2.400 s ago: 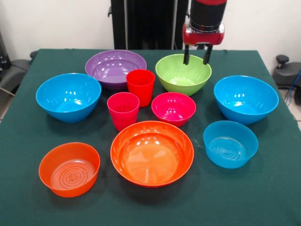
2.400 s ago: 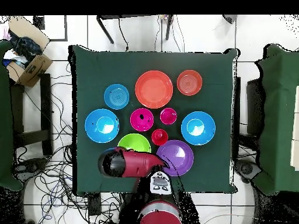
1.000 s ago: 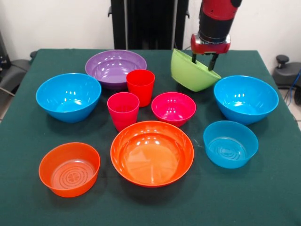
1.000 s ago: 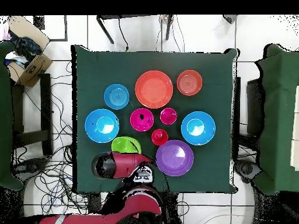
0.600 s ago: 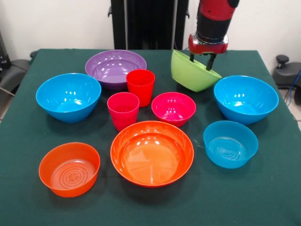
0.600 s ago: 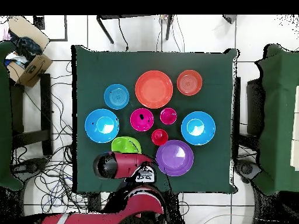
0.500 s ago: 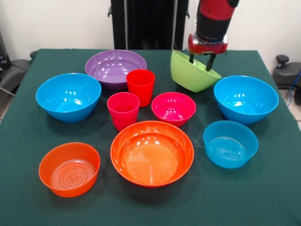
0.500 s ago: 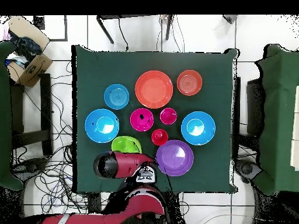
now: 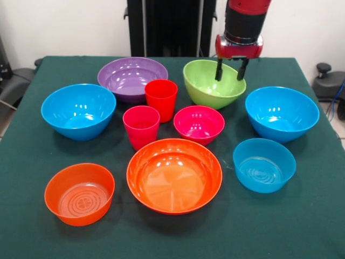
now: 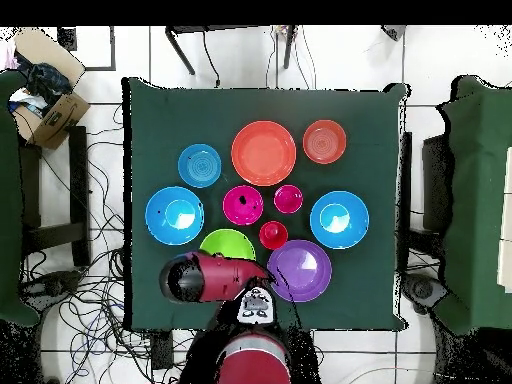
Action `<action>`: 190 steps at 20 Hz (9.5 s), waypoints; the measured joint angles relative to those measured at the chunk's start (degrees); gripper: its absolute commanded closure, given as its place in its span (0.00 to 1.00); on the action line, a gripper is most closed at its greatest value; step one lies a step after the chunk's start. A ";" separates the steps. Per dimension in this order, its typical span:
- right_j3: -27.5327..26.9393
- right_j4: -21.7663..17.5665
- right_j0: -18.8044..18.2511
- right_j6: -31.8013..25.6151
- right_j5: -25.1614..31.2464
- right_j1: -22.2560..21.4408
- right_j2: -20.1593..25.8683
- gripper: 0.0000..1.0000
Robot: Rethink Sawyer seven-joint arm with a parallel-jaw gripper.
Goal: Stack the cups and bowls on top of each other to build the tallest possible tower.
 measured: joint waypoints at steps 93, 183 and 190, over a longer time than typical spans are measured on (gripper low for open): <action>-25.41 9.02 3.27 1.87 9.08 7.27 -2.79 0.00; -19.83 -0.75 1.41 4.98 5.97 6.19 -6.90 0.00; -19.83 -0.75 1.41 4.98 4.27 7.62 -6.90 0.00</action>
